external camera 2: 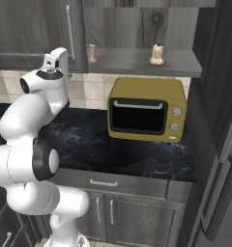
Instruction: Pick the candle and candle from the dining table and place them in the open cabinet. Close the cabinet after placing the objects.
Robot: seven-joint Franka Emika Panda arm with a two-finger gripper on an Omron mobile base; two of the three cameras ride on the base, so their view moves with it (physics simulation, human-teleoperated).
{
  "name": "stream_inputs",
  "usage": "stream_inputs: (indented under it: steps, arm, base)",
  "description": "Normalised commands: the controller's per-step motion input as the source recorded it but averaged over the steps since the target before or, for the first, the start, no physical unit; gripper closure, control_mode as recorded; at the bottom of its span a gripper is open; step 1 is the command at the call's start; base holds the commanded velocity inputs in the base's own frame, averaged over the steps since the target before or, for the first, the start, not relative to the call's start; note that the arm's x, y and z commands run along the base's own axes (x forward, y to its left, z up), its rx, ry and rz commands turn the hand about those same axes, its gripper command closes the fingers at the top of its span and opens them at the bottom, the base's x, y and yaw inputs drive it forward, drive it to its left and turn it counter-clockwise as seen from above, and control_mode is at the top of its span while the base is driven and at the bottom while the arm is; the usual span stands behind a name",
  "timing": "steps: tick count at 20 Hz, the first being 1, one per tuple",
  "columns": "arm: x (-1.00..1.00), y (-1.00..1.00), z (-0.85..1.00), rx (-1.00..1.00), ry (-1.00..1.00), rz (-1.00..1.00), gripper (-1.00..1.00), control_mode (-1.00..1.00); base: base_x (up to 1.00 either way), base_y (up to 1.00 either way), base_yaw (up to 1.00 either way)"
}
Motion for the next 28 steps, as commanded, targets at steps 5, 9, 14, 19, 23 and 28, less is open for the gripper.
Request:
stream_inputs:
  steps: [5,9,14,19,23,28]
  arm:
    - [0.59,-0.82,0.57,0.19,0.19,0.15,-1.00,-1.00]
    - [0.44,-0.79,0.54,0.17,0.14,0.16,-1.00,-1.00]
    - [0.37,-0.71,0.58,0.16,0.15,0.15,-1.00,-1.00]
    - [0.16,-0.47,0.38,0.09,0.14,0.13,-1.00,-1.00]
    - [0.01,-0.29,0.21,0.02,0.14,0.12,-1.00,-1.00]
    - [0.00,-0.07,0.10,0.00,0.14,0.09,-1.00,-1.00]
  base:
    - [0.00,0.00,0.00]
    - [0.00,0.00,0.00]
    - [0.00,0.00,0.00]
    - [0.00,0.00,0.00]
    - [0.00,0.00,0.00]
    - [0.00,0.00,0.00]
